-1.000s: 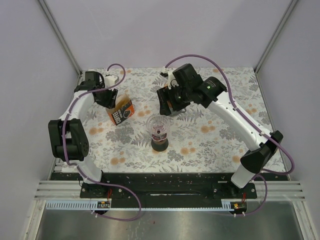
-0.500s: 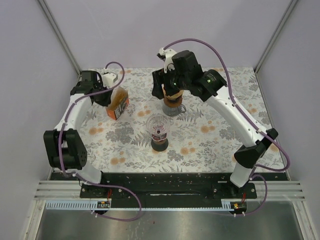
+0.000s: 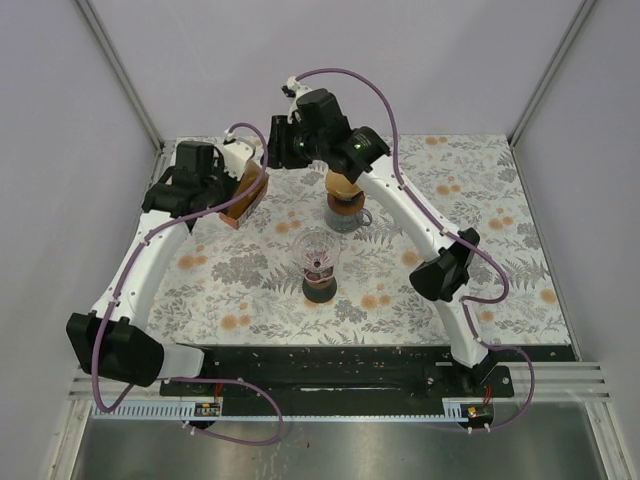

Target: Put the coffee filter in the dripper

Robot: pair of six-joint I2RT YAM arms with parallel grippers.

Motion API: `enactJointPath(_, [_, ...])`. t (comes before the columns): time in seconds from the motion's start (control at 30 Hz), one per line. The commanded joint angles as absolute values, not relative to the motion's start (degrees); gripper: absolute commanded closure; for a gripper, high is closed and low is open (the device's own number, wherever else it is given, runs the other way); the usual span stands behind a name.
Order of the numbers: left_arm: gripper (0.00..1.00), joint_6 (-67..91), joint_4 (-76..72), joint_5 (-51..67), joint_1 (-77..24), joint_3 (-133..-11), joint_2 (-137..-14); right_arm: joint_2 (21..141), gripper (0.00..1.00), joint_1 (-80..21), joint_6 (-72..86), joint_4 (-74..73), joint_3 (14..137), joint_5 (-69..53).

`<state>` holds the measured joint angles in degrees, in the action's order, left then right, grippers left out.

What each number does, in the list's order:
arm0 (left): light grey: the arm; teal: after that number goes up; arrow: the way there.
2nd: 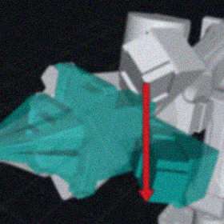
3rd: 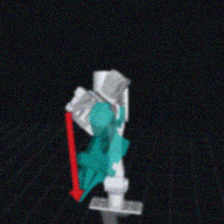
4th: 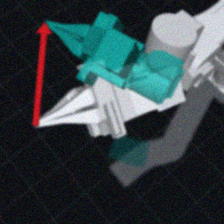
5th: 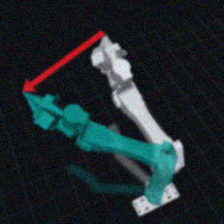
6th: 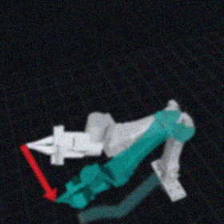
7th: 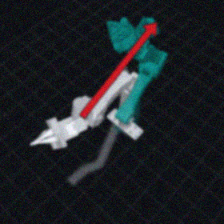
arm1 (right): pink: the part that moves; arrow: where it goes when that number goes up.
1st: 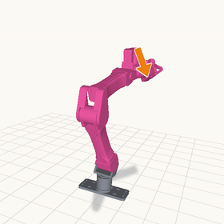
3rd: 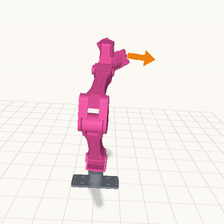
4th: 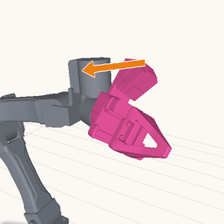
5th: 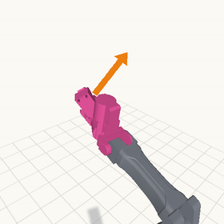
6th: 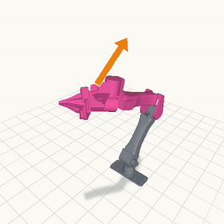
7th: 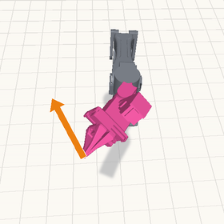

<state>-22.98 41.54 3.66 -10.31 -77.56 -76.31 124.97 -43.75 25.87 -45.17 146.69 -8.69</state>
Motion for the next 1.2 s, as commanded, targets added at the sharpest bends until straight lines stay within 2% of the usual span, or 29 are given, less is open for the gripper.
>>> enactJointPath(0.0, [1.0,-20.0,41.2,-3.2,-13.0,-80.2,-75.6,124.7,0.58,-45.6,31.2,-41.6,147.1,-9.7])
enactJointPath(0.17, [1.0,-18.6,41.4,-3.4,-14.1,-81.3,-75.6,123.4,0.64,-45.6,34.0,-39.5,140.5,-10.3])
enactJointPath(0.37, [1.0,-18.4,41.4,-3.3,-15.6,-81.3,-75.8,125.3,0.65,-46.1,34.5,-38.9,140.2,-8.8])
enactJointPath(0.63, [1.0,-18.6,41.4,-3.0,-16.2,-80.9,-75.8,127.3,0.62,-46.1,34.0,-40.2,142.0,-6.3])
enactJointPath(0.87, [1.0,-18.8,41.5,-2.5,-16.7,-81.0,-75.8,127.7,0.52,-46.1,33.0,-42.2,140.7,-1.9])
enactJointPath(1.17, [1.0,-18.6,41.6,-1.7,-17.9,-80.7,-75.5,131.0,0.53,-46.1,33.9,-41.5,143.8,-1.9])
